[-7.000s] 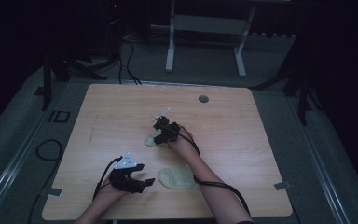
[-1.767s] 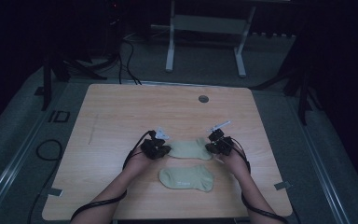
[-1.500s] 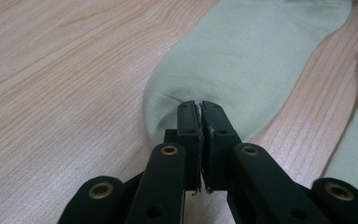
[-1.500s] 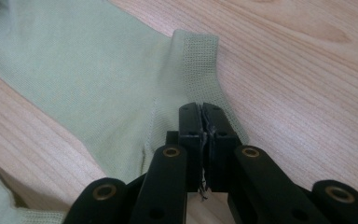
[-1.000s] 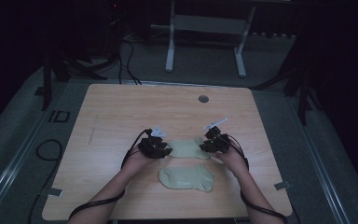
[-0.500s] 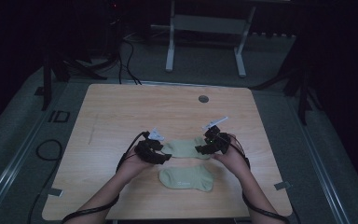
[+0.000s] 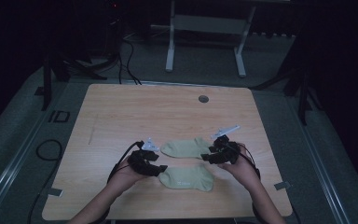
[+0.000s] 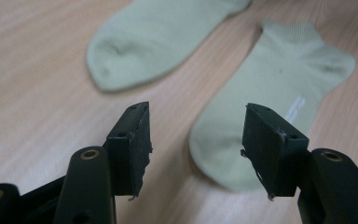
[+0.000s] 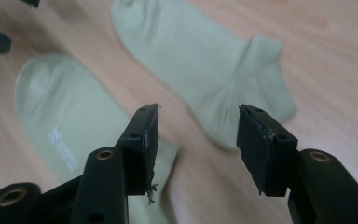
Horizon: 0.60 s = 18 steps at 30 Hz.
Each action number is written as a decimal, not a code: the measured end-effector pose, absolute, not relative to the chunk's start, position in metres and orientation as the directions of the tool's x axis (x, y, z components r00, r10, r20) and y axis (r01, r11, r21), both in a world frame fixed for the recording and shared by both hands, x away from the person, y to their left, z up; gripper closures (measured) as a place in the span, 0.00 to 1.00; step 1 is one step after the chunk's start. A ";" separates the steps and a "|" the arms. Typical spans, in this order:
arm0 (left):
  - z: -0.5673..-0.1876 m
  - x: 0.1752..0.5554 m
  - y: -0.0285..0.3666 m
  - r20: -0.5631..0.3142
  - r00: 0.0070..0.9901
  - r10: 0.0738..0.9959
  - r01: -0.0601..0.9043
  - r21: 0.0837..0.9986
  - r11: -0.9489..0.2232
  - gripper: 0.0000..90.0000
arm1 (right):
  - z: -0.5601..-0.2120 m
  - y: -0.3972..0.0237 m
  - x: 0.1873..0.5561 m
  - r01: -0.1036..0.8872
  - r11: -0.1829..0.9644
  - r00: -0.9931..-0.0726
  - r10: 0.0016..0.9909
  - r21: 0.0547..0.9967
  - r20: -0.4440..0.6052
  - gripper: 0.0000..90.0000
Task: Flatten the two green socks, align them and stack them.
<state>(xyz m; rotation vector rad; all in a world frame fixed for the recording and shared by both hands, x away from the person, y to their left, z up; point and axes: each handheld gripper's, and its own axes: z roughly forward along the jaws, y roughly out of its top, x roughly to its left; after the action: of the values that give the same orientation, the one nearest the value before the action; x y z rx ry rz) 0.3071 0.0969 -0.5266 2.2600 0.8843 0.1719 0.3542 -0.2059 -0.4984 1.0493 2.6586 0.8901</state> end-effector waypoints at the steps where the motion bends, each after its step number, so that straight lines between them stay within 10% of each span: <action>1: -0.529 0.305 0.098 -0.123 0.758 0.641 0.553 0.643 -0.530 0.46 | -0.500 -0.207 0.351 0.579 0.581 -0.743 0.665 0.572 0.076 0.55; 18: -0.555 0.287 0.086 -0.096 0.755 0.648 0.564 0.600 -0.568 0.57 | -0.541 -0.210 0.306 0.587 0.653 -0.756 0.654 0.478 0.034 0.63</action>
<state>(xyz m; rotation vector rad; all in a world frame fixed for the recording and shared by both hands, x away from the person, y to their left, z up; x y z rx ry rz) 0.2869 0.0857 -0.5545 2.3277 0.9048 0.1774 0.3065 -0.2103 -0.5412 1.0291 2.7262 0.7128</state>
